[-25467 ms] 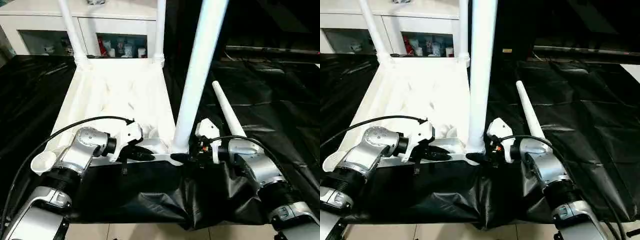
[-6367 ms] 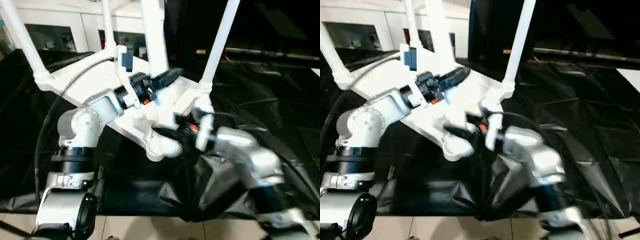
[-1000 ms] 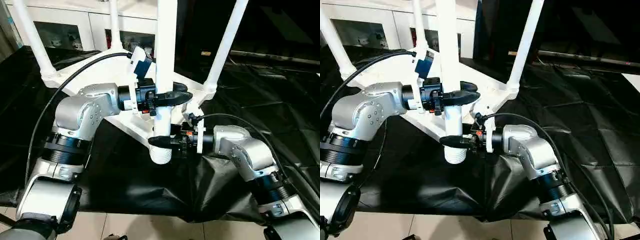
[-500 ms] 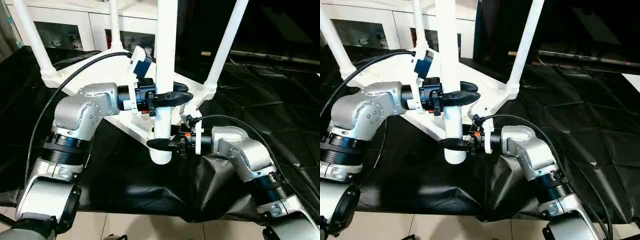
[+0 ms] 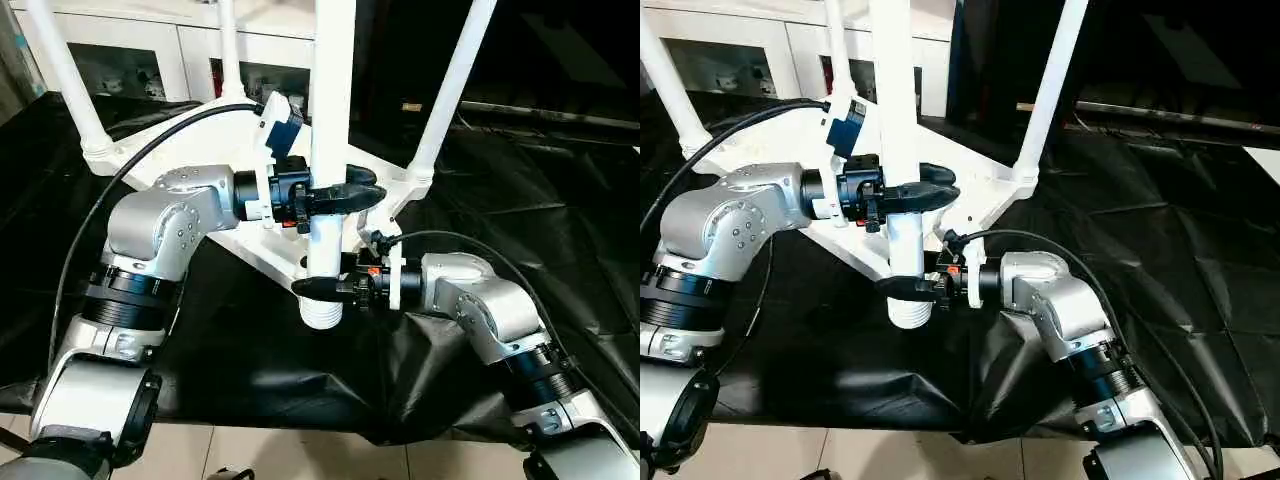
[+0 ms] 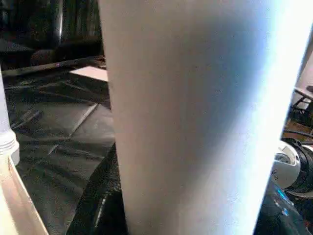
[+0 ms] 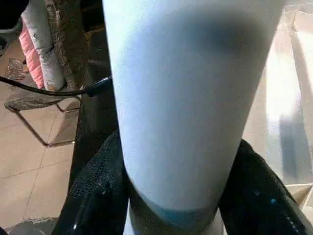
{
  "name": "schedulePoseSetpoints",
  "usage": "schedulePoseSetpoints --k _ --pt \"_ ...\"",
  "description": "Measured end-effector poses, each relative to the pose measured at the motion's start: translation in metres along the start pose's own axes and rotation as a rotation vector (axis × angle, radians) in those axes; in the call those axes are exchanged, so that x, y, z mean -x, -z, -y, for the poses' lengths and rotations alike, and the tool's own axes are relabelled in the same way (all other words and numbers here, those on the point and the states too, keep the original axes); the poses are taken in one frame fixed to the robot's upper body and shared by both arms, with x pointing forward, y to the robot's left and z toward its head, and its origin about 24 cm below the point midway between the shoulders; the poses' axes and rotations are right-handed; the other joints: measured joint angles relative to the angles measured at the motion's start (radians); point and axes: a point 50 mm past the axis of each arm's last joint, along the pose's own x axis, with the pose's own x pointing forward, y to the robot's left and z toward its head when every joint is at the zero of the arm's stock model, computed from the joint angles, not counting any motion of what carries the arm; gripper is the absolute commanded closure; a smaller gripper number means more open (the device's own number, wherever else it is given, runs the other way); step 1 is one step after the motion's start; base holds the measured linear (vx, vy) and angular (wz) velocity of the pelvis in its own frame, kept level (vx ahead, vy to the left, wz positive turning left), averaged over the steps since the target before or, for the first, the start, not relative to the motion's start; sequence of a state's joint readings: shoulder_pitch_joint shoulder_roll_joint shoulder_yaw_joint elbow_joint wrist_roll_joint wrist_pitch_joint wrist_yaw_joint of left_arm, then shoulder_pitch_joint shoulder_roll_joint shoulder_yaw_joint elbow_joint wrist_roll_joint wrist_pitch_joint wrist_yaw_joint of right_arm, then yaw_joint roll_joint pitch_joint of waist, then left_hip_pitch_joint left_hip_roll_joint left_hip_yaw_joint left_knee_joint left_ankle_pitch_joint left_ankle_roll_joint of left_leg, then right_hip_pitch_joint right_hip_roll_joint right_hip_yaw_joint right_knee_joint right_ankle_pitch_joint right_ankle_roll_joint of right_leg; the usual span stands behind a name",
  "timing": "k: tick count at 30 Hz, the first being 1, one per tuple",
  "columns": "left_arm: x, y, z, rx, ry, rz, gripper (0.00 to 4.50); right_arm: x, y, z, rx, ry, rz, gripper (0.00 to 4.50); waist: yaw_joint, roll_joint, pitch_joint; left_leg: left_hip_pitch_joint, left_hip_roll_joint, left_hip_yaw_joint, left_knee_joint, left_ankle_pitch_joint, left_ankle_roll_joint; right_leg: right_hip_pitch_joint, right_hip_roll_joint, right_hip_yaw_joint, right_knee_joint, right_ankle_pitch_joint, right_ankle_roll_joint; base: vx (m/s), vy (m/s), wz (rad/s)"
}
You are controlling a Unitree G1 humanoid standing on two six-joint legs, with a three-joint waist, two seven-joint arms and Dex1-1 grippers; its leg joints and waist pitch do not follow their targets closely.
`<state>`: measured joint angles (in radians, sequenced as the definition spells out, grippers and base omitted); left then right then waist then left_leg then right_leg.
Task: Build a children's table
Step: Pick table leg
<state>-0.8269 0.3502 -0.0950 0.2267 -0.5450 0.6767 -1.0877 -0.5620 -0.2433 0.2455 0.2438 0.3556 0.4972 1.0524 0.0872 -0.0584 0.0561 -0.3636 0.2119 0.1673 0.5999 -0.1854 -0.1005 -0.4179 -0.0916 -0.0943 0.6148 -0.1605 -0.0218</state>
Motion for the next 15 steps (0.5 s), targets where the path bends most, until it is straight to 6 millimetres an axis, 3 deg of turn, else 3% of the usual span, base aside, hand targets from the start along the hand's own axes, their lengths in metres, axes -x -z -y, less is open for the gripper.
schedulePoseSetpoints --k 1,3,8,15 --pt "0.0 0.0 0.0 0.0 0.0 0.0 2.75 0.0 0.0 0.0 0.0 0.0 0.0 2.57 0.0 0.0 0.0 0.0 0.0 0.0 0.0 0.0 0.0 0.0 0.0 0.0 0.0 0.0 0.0 0.0 0.0 0.0" --pt "0.0 0.0 0.0 0.0 0.001 0.001 2.19 0.0 0.0 0.0 0.0 -0.001 0.001 2.57 0.0 0.0 0.0 0.0 0.0 0.0 0.0 0.0 0.0 0.0 0.0 0.0 0.0 0.0 0.0 0.0 0.0 0.0" --pt "-0.002 -0.001 -0.001 0.019 -0.012 0.034 1.62 0.0 -0.001 0.001 0.001 0.011 0.015 2.59 0.0 0.0 0.0 0.0 0.0 0.0 0.0 0.0 0.0 0.0 0.0 0.0 0.0 0.0 0.0 0.0 0.0 0.0" --pt "-0.003 -0.014 -0.009 0.045 -0.09 0.323 1.55 -0.004 -0.012 0.007 -0.011 0.116 0.174 2.59 0.0 0.001 0.0 0.0 0.0 0.0 0.001 0.0 0.0 0.0 0.0 0.0 0.0 0.001 -0.001 0.0 0.0 0.0"
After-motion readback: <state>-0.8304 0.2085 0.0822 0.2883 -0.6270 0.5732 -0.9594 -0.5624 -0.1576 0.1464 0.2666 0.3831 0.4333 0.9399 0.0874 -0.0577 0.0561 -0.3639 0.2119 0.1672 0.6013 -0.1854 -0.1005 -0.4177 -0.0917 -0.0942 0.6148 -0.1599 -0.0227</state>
